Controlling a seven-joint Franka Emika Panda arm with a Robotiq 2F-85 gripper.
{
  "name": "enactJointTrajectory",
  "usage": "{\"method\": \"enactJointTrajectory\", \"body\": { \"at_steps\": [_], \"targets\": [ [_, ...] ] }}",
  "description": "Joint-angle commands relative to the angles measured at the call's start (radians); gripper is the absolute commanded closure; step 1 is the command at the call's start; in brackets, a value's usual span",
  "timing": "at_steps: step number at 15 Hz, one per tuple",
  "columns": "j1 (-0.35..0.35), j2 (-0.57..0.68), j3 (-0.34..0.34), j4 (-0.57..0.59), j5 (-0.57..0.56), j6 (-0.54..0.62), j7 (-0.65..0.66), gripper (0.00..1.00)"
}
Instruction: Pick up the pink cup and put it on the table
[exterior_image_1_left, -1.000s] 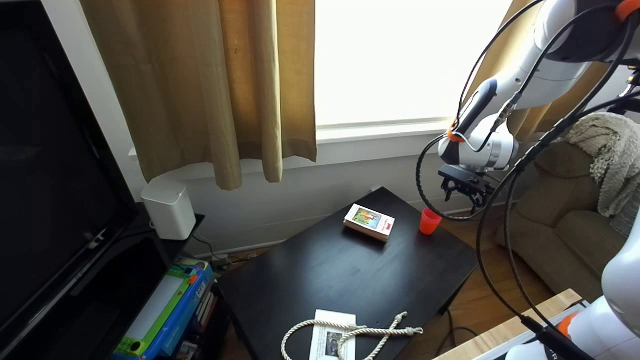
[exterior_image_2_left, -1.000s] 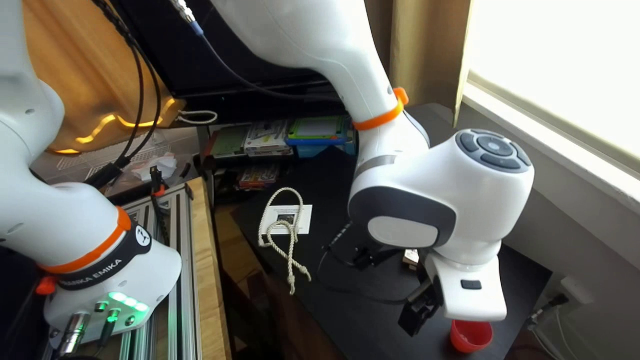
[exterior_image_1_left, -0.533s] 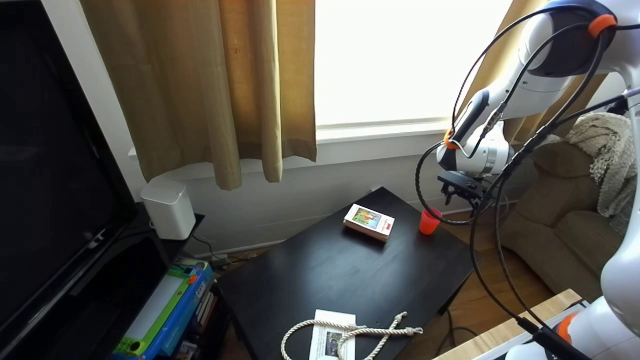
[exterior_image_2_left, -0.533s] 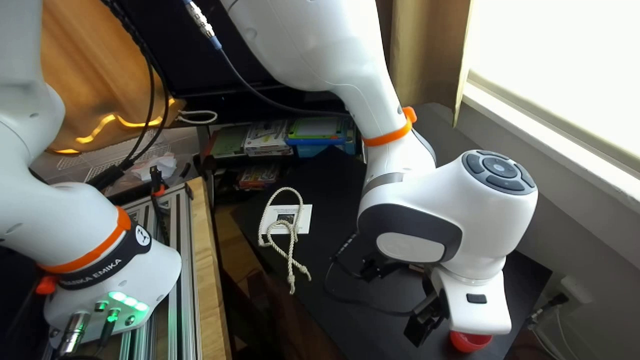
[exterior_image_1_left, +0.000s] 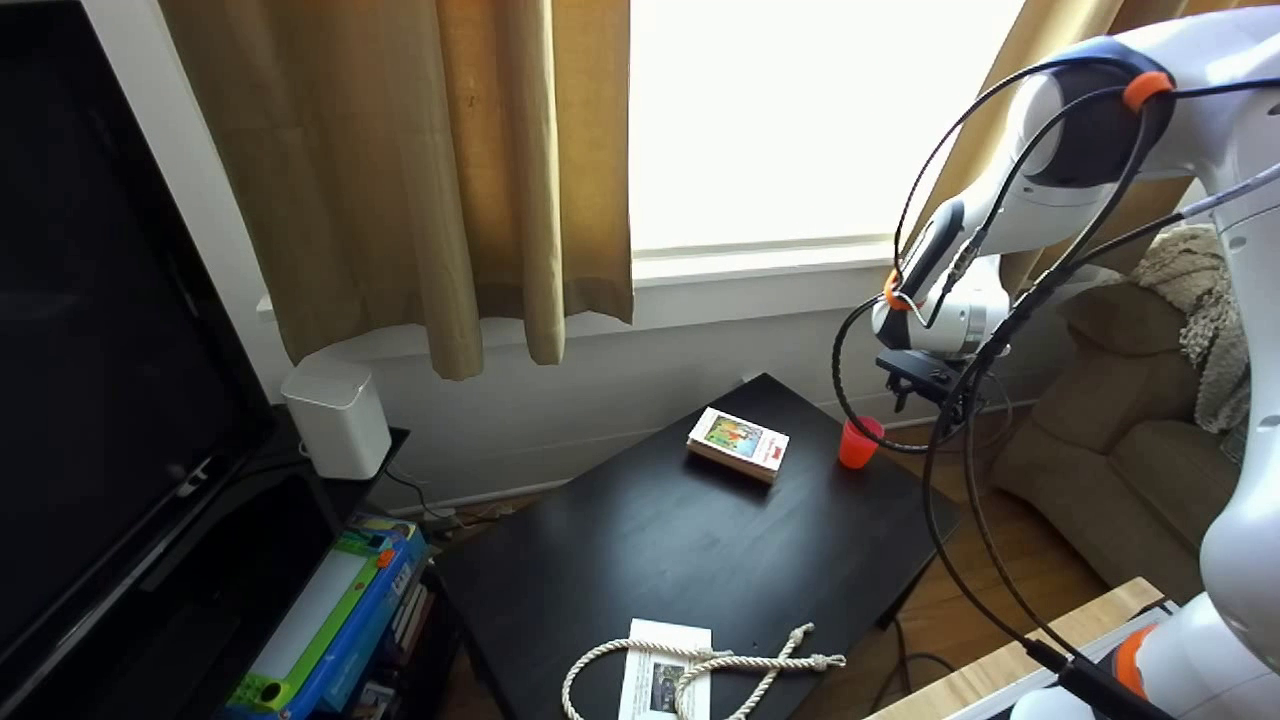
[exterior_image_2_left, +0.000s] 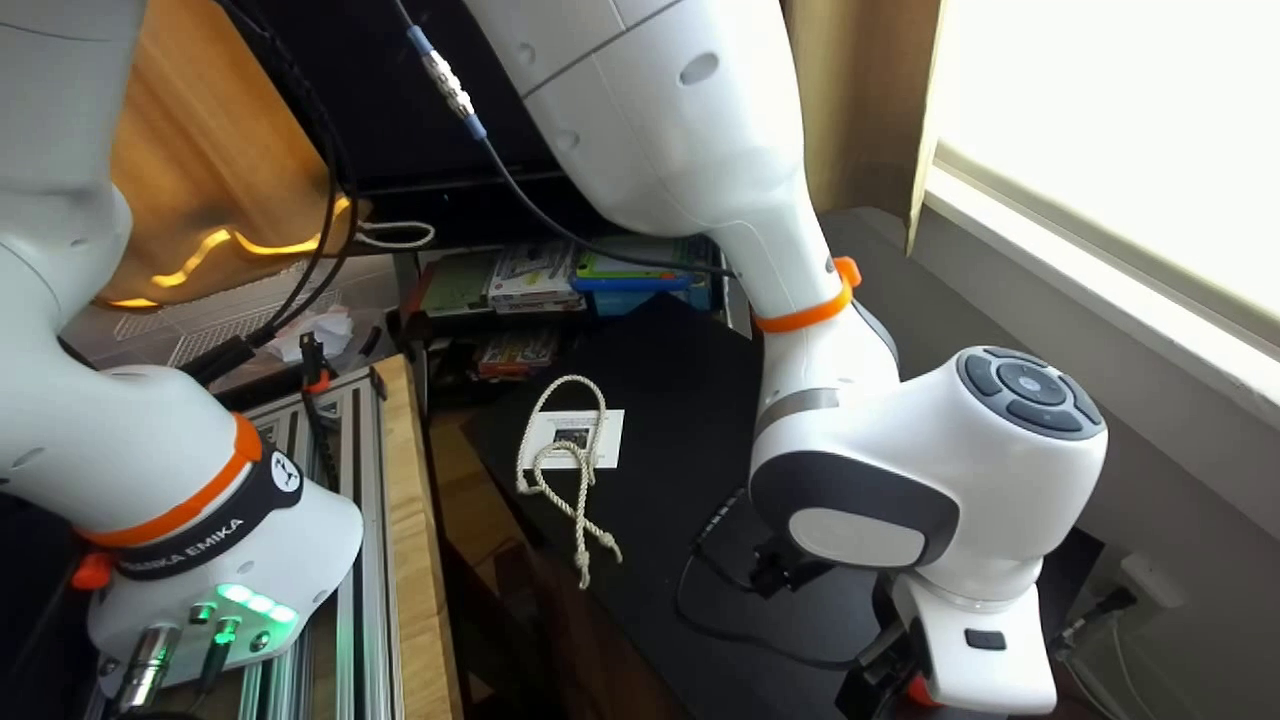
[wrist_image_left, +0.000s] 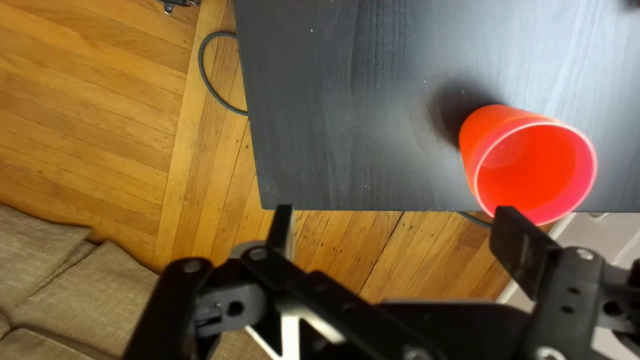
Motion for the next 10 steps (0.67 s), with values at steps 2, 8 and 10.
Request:
{"method": "enactJointTrajectory", "body": {
  "at_steps": [2,8,10],
  "targets": [
    [-0.02,0.135,0.002,0.128,0.002,-0.005,-0.035,0.0],
    [-0.063,0.237,0.022,0.248,-0.004,-0.02,-0.188,0.0],
    [-0.069,0.26,0.02,0.274,0.003,-0.023,-0.208,0.0]
  ]
}}
